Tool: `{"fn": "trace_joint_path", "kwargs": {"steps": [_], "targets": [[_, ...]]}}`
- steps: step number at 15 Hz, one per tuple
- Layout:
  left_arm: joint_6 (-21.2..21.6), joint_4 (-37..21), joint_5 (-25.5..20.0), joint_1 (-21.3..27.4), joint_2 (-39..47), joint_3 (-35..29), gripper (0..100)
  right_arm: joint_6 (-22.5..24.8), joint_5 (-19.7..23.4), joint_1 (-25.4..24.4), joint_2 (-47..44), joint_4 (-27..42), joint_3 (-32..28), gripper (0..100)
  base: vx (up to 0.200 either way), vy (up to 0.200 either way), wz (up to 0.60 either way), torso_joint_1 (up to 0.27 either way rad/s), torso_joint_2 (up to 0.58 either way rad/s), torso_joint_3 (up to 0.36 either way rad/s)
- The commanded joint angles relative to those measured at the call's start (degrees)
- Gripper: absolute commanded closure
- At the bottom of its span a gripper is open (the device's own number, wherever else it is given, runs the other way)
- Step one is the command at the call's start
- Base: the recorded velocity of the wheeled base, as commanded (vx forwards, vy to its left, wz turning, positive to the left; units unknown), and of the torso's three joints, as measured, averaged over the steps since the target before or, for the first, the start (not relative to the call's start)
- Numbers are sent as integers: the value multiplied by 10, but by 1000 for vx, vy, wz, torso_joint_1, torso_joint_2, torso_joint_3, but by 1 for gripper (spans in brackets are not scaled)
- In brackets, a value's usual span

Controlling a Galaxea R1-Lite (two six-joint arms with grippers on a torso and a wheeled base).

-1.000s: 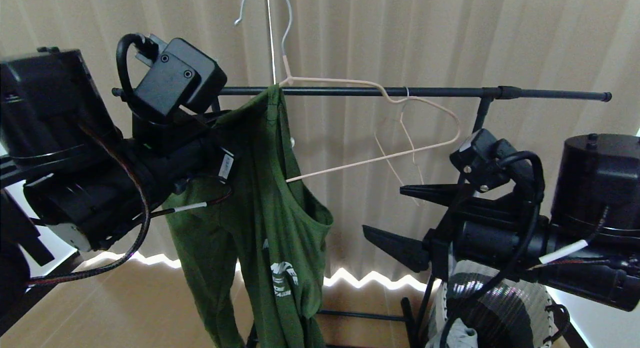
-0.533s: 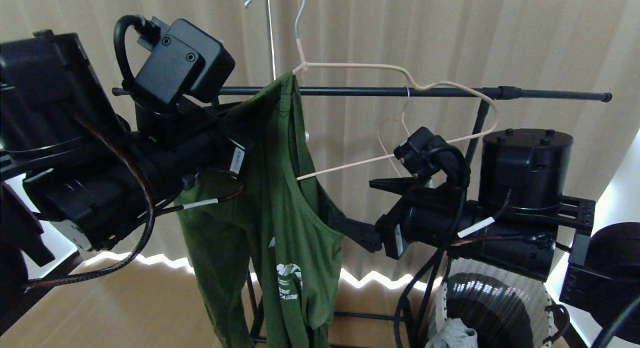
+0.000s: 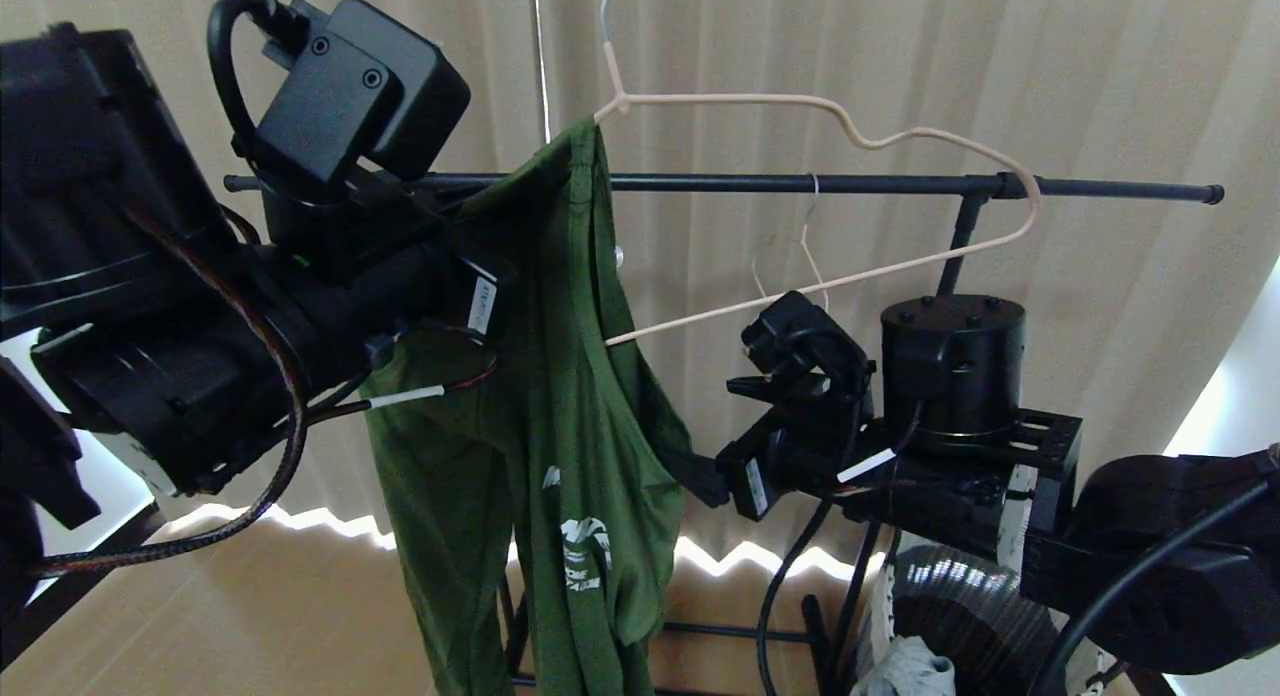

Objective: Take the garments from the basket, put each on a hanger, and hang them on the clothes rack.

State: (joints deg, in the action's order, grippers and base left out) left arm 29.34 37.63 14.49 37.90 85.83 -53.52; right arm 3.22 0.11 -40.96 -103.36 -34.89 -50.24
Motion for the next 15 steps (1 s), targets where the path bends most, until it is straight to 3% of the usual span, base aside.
{"fn": "trace_joint_path", "kwargs": {"steps": [1,4,8,13,15], "targets": [[0,0,0,0,-1,-2,100,0,0,0,-2,0,4,0,0,0,0,0,0,0],[0,-1,1,-32,0,-4,100,13,-20,26,48,0,70,0,0,0,0,0,0,0],[5,-1,0,-51,-1,19,100,41,-21,106,120,3,126,0,0,0,0,0,0,0],[40,-1,-1,-56,-26,86,100,65,-20,185,159,5,106,0,0,0,0,0,0,0],[78,-1,-3,-71,-37,114,100,65,-20,200,159,6,82,0,0,0,0,0,0,0]]}}
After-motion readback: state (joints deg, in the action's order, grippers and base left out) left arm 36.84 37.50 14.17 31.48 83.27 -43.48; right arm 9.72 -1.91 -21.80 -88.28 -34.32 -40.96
